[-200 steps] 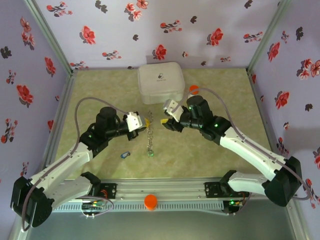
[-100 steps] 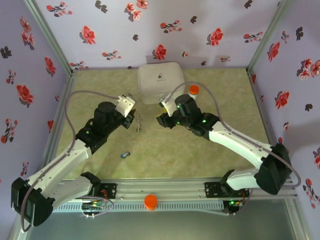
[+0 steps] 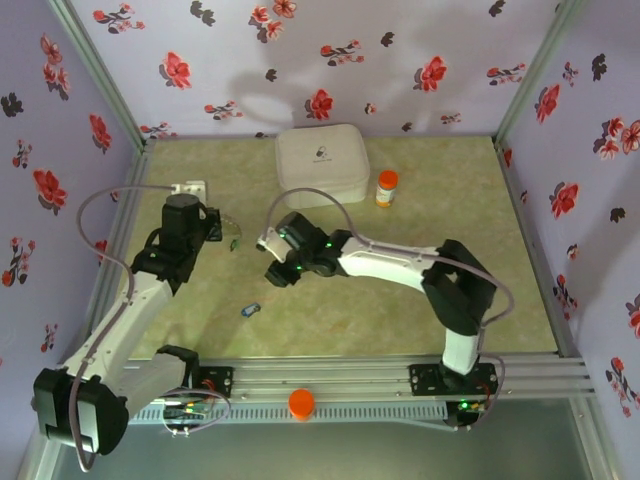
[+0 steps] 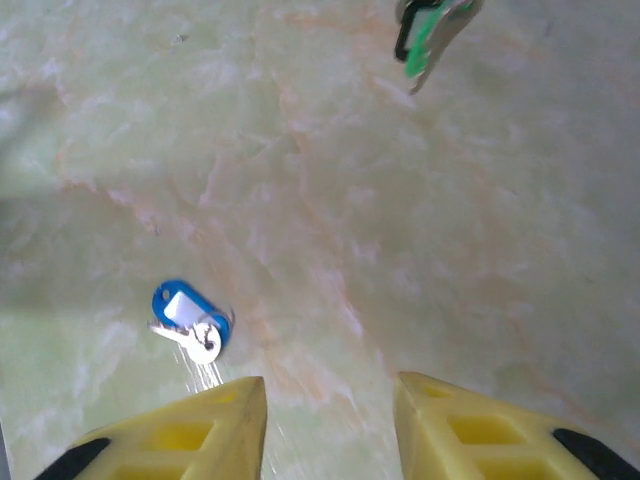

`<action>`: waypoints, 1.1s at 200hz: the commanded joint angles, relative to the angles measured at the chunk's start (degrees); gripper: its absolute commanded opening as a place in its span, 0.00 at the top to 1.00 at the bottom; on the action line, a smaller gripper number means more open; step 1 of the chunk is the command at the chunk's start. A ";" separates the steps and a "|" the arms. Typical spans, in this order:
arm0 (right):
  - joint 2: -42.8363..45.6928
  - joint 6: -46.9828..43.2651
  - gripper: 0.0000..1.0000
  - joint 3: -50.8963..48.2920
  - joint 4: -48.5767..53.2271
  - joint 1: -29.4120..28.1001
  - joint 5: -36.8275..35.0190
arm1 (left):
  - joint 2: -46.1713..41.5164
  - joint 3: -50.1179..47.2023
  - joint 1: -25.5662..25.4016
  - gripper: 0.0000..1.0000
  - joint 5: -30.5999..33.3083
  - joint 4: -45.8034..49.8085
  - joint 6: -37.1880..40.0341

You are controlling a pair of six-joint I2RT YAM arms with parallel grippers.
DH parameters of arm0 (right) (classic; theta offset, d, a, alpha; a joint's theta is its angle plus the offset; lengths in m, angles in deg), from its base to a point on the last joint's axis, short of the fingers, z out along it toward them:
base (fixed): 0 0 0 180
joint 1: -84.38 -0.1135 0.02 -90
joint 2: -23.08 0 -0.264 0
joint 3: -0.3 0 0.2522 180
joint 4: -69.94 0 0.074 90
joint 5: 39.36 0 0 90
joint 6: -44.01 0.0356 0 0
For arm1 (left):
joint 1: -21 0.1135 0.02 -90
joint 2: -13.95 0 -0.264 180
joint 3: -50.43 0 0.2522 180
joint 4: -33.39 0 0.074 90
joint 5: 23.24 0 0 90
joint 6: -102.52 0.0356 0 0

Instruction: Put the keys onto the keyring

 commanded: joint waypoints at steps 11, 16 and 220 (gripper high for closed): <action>-7.24 10.18 0.67 11.32 10.60 -2.69 -3.56 | -1.75 0.39 2.60 1.00 2.72 0.94 -5.18; -8.38 11.09 0.66 12.25 11.32 -3.25 -3.79 | -1.83 0.16 2.98 1.00 2.82 0.86 -5.45; -23.56 18.30 0.65 26.46 24.51 -9.37 -4.57 | -2.45 -2.36 4.82 1.00 5.50 -1.39 -6.21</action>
